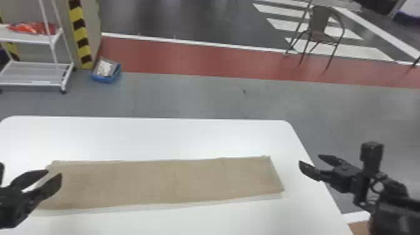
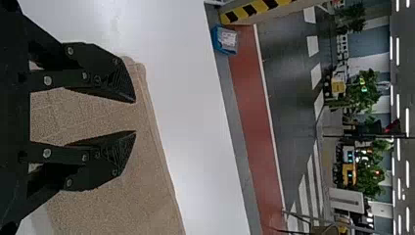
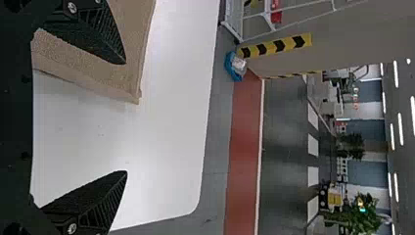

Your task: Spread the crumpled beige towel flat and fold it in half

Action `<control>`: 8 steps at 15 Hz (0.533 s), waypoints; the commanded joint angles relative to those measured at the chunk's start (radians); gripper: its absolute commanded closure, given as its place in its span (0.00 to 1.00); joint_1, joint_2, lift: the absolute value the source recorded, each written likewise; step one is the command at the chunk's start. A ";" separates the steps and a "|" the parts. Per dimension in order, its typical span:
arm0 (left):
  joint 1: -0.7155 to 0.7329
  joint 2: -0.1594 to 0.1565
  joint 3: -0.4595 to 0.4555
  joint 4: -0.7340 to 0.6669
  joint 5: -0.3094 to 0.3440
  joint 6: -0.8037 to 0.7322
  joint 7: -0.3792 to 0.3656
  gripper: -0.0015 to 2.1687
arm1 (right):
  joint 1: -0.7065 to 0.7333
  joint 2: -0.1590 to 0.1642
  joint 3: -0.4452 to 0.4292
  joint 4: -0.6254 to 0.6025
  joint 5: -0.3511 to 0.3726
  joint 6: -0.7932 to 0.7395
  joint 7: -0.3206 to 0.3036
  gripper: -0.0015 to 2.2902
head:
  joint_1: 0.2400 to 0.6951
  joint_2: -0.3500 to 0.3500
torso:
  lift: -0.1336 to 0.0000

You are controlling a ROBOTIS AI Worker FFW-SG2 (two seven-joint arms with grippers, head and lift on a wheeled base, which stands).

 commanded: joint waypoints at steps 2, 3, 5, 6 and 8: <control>-0.050 -0.002 -0.010 0.046 -0.018 0.028 -0.022 0.07 | -0.052 -0.038 0.045 0.097 0.079 -0.094 0.026 0.04 | 1.00 0.16 | 1.00; -0.062 -0.002 -0.011 0.059 -0.023 0.028 -0.022 0.07 | -0.063 -0.046 0.056 0.123 0.101 -0.137 0.049 0.04 | 1.00 0.16 | 1.00; -0.100 -0.003 -0.017 0.105 -0.032 0.028 -0.015 0.07 | -0.075 -0.061 0.079 0.160 0.155 -0.213 0.070 0.04 | 1.00 0.18 | 1.00; -0.116 -0.006 -0.020 0.121 -0.032 0.025 -0.008 0.07 | -0.075 -0.061 0.086 0.164 0.184 -0.238 0.070 0.04 | 1.00 0.19 | 1.00; -0.143 -0.014 -0.028 0.167 -0.036 0.016 0.025 0.07 | -0.104 -0.073 0.099 0.241 0.224 -0.299 0.070 0.04 | 1.00 0.21 | 1.00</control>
